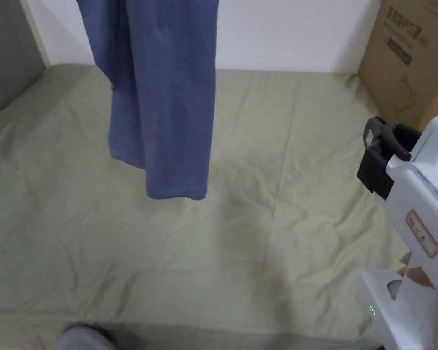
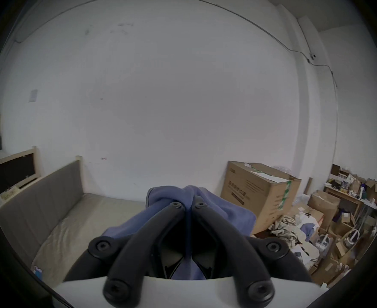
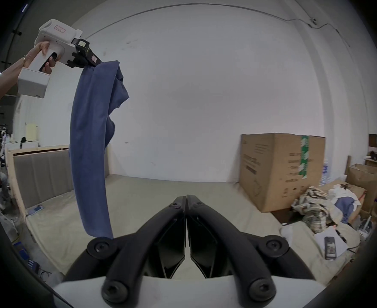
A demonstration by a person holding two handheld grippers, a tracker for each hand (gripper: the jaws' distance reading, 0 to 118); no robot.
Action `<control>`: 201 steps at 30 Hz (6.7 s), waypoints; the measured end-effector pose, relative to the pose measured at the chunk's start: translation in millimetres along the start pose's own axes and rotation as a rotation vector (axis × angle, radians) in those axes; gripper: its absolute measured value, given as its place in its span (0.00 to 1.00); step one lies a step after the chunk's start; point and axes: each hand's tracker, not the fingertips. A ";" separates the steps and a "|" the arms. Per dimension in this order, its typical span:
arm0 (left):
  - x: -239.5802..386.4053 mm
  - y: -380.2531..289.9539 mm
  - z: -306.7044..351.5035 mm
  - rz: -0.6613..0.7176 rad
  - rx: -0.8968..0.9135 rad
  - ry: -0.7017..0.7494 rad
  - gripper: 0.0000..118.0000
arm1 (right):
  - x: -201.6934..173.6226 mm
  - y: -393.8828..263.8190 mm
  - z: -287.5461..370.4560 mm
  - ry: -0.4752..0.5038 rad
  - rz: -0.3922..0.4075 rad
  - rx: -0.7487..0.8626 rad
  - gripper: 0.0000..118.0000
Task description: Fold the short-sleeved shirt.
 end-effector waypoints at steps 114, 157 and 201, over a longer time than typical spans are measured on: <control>-46.3 -375.4 -188.1 0.316 -0.766 0.167 0.04 | 10.6 -91.6 -98.0 0.019 0.002 -0.462 0.25; -135.6 -262.3 -67.2 0.348 -0.379 0.332 0.03 | 89.9 -2.6 -99.2 0.254 -0.217 -0.523 0.05; -180.5 -11.8 -213.5 0.162 -0.028 0.612 0.03 | 126.6 263.2 -365.9 -0.324 0.036 -0.200 0.04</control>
